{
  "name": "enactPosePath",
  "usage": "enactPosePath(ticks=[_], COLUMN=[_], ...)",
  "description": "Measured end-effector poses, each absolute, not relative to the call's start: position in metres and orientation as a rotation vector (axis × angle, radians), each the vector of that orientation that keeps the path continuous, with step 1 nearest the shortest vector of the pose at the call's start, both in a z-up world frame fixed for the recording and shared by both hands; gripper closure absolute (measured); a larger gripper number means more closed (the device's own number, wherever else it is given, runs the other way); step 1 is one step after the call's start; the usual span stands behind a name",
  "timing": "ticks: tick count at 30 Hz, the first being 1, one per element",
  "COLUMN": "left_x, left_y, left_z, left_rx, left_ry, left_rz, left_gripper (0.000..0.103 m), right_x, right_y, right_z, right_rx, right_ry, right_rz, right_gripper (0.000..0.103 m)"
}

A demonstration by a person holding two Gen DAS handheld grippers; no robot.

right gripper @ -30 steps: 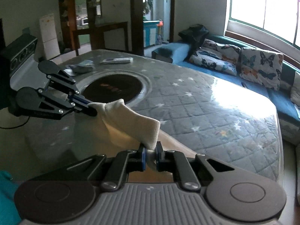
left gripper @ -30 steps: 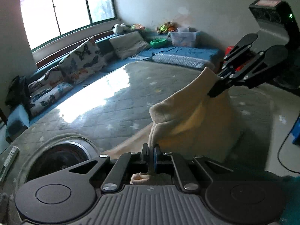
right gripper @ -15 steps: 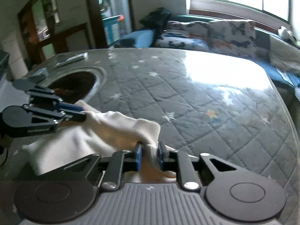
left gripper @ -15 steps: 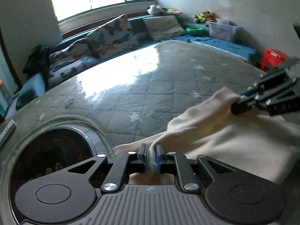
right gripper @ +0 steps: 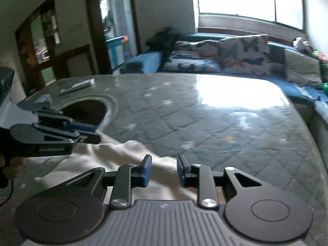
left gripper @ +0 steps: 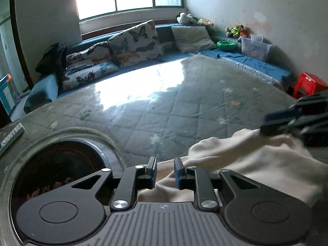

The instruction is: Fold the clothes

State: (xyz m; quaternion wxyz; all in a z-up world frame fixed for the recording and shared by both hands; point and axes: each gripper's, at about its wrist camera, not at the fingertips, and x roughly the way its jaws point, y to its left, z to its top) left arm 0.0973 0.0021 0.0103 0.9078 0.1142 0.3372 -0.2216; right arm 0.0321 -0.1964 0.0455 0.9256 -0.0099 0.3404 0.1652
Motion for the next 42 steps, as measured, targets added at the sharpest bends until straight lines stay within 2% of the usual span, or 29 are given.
enactPosePath(ticks=[10,18,26,31,37,42], left_x=[0.094,0.102,0.102,0.102,0.101,0.099], left_y=[-0.031,-0.035,-0.039,-0.039,-0.039,-0.043], left_z=[0.009,-0.003,-0.004,-0.003,-0.003,-0.003], left_rx=[0.222,0.207,0.214,0.209,0.210,0.220], left_ry=[0.737,0.772,0.776,0.779,0.781,0.777], left_rz=[-0.564,-0.553,-0.539,-0.534,-0.530,-0.524], left_gripper=[0.083,0.083,0.083,0.083,0.083,0.082], right_x=[0.053,0.005,-0.027,-0.041,-0.056,-0.067], right_y=[-0.184,-0.197,-0.207,-0.216,-0.227,-0.230], right_z=[0.030,0.043,0.024,0.032,0.028,0.046], right_rx=[-0.040,-0.069,-0.131,-0.068,-0.060,-0.040], right_ry=[0.766,0.701,0.665,0.632,0.665,0.600], right_rz=[0.355,0.370,0.329,0.304,0.302,0.302], right_gripper=[0.082,0.082,0.082,0.082,0.084,0.088])
